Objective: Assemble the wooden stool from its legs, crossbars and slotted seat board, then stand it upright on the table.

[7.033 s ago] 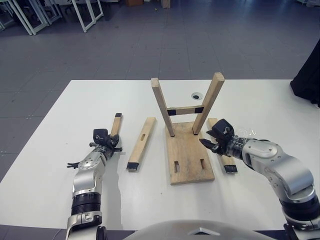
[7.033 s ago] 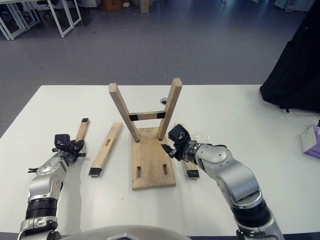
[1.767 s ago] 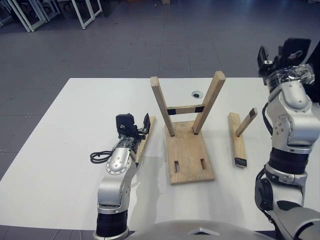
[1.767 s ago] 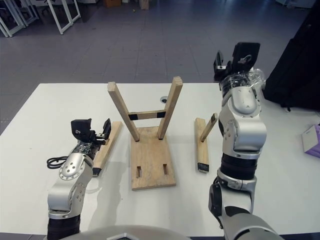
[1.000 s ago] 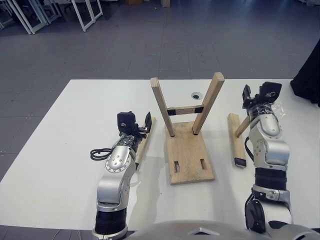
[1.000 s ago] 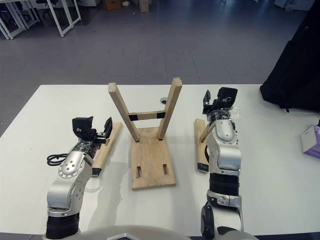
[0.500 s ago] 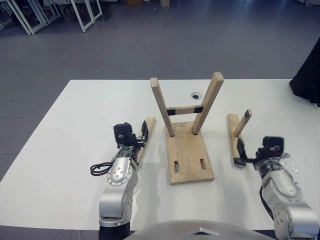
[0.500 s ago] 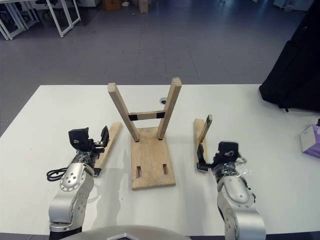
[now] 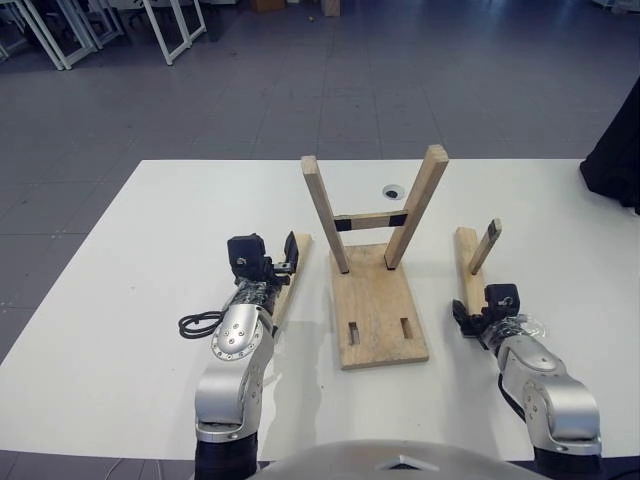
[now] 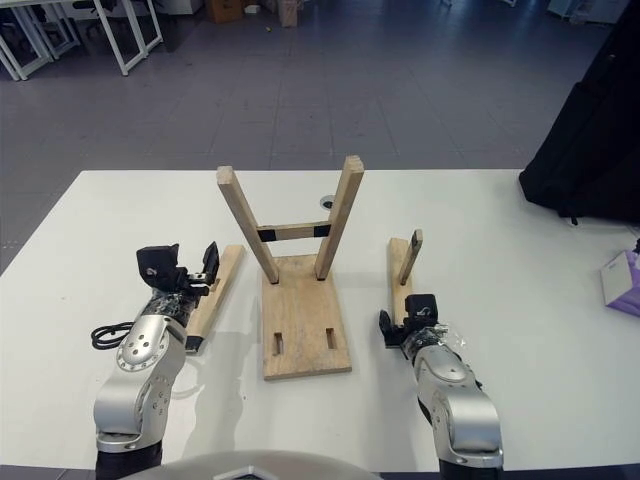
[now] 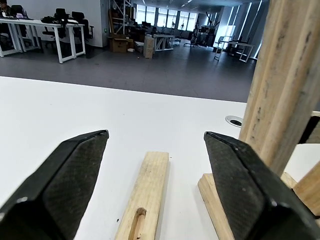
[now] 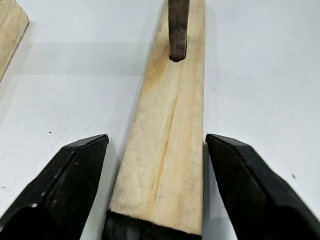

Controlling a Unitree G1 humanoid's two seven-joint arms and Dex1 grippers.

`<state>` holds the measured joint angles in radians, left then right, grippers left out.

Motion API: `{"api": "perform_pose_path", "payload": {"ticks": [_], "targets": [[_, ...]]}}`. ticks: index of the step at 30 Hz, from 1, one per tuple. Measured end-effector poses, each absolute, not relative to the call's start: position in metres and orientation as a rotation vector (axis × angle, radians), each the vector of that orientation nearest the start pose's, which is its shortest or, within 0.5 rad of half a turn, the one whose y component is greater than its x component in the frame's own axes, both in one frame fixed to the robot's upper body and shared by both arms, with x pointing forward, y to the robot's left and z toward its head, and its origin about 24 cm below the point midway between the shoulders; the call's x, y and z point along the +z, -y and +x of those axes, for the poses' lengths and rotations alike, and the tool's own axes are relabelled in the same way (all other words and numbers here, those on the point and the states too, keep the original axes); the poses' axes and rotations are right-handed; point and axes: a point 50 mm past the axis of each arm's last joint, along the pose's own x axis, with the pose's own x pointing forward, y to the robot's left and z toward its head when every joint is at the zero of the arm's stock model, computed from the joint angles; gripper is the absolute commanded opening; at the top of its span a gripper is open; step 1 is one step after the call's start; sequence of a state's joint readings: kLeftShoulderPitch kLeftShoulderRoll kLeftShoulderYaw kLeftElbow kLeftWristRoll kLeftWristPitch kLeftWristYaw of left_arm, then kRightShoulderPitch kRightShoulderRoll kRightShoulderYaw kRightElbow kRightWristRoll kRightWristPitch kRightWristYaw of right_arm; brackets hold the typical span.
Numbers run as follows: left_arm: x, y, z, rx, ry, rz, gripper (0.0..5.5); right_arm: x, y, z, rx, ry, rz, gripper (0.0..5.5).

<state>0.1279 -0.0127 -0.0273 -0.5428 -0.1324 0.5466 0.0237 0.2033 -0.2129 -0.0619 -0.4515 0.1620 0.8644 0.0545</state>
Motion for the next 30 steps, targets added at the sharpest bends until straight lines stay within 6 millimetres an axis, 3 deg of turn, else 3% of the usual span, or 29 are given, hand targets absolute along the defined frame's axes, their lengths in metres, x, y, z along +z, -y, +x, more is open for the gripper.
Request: {"api": "perform_pose_path", "payload": {"ticks": [6,10,12,13,17,20,22,25,27,30], "targets": [[0.082,-0.140,0.214,-0.109,-0.227,-0.220,3.55,0.026,0.204,0.193,-0.026,-0.588,-0.003,2.09],[0.080,-0.142,0.209,-0.273,-0.272,-0.196,3.55,0.027,0.211,0.194,-0.046,-0.524,-0.003,2.00],[0.082,-0.148,0.205,-0.391,-0.295,-0.251,3.55,0.035,0.226,0.203,-0.095,-0.476,0.024,2.00],[0.084,-0.150,0.203,-0.461,-0.302,-0.308,3.55,0.047,0.235,0.212,-0.121,-0.423,0.032,2.00],[0.117,-0.157,0.200,-0.804,-0.222,-0.549,3.73,0.141,0.253,0.265,-0.095,-0.052,0.034,2.00],[0.152,-0.170,0.216,-1.052,-0.130,-0.661,3.92,0.204,0.233,0.283,0.161,0.151,0.211,2.00],[0.173,-0.172,0.232,-1.153,-0.071,-0.695,3.92,0.229,0.208,0.283,0.431,0.219,0.345,2.00],[0.193,-0.167,0.251,-1.265,-0.039,-0.767,3.92,0.247,0.170,0.276,0.789,0.247,0.523,2.00],[0.201,-0.158,0.259,-1.371,-0.074,-0.815,3.92,0.262,0.135,0.265,1.079,0.249,0.606,2.00],[0.199,-0.154,0.259,-1.422,-0.122,-0.870,3.92,0.260,0.115,0.250,1.267,0.182,0.616,2.00]]}}
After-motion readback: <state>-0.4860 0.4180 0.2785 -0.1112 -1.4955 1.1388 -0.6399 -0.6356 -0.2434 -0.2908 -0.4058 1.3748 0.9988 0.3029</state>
